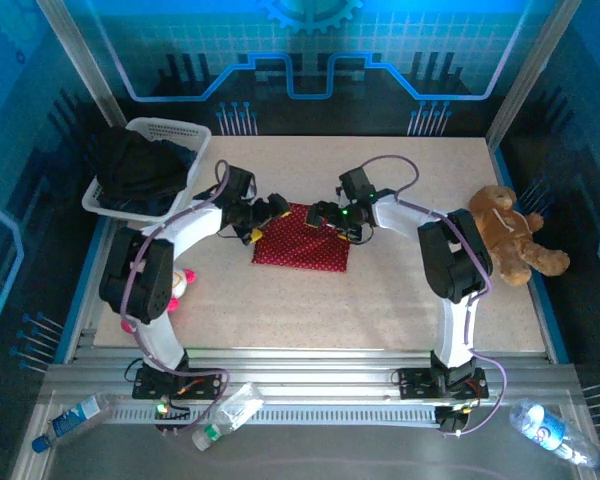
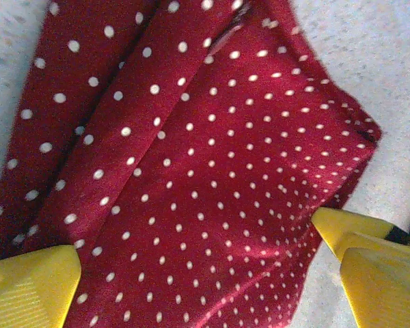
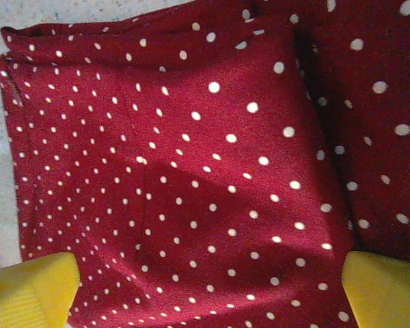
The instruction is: Fold and stack the skirts
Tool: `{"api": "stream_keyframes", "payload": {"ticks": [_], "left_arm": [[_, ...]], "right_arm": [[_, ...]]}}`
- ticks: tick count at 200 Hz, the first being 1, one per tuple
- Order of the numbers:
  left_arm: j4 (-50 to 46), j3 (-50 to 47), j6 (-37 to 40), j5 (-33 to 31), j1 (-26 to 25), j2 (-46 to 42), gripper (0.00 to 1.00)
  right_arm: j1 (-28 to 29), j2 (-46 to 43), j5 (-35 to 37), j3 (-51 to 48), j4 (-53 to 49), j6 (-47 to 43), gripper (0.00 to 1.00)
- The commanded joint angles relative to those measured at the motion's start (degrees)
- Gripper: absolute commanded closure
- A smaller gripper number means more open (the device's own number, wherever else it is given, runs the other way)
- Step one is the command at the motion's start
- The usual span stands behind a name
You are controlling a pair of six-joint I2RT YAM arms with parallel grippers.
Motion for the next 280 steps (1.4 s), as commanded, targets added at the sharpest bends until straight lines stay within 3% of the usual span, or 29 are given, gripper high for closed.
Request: {"api": "stream_keyframes", "payload": {"ticks": [1, 45, 135, 175, 219, 245, 280], "left_arm": [[-4.7, 1.7, 1.8, -3.1, 0.4, -5.2, 0.01], [1.0, -4.7, -3.8, -5.1, 0.5, -10.4, 0.01], [3.2, -9.7, -5.8, -6.7, 4.2, -14.4, 0.01], [3.5, -10.7, -6.2, -6.8, 4.7, -14.4, 0.01], [3.3, -10.8, -6.1, -6.9, 5.6, -14.2, 0.01], [3.2, -10.3, -6.2, -6.9, 5.9, -13.5, 0.01], [2.9, -8.8, -6.4, -6.4, 5.9, -12.3, 0.01]], "right_arm": [[3.2, -2.7, 8.6, 3.8, -10.3, -3.2, 0.0], [9.8, -1.6, 20.9, 9.9, -16.1, -5.5, 0.0], [16.3, 16.4, 21.0, 30.9, -30.1, -13.7, 0.0], [16.8, 24.3, 26.4, 37.9, -40.4, -18.5, 0.0], [10.0, 20.3, 28.3, 28.7, -40.6, -23.8, 0.0], [2.1, 17.0, 28.3, 24.9, -40.0, -29.7, 0.0], [-9.6, 18.2, 24.2, 26.7, -40.7, -41.4, 0.0]]}}
